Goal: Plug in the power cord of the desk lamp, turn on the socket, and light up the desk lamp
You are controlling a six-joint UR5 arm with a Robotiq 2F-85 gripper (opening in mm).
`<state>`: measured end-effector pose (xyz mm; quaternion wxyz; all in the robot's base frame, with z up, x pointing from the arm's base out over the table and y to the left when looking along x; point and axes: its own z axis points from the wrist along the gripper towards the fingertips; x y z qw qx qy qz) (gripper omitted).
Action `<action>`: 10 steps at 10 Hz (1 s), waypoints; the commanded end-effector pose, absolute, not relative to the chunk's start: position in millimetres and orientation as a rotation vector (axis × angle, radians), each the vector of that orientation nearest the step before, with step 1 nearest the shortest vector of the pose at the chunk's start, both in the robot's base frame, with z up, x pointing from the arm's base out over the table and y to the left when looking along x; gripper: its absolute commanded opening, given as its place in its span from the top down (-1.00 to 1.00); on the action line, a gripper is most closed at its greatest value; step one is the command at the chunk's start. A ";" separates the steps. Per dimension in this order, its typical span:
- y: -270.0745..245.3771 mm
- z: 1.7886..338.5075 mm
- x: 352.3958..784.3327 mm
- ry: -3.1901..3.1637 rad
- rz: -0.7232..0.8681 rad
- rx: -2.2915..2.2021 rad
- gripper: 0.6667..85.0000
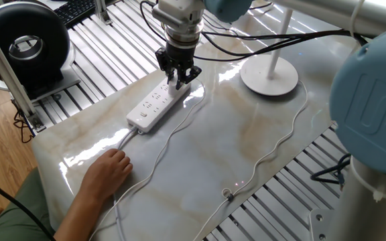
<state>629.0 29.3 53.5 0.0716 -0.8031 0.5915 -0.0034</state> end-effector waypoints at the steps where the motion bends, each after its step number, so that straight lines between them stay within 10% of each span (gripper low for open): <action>1: 30.6 47.7 635.1 1.798 0.008 -2.376 0.99; 4: 11.0 55.6 637.6 1.814 -0.058 -2.410 0.99; 6: -38.3 78.9 635.2 1.896 -0.268 -2.569 -0.45; 10: -39.8 86.3 625.8 1.954 -0.207 -2.544 -0.90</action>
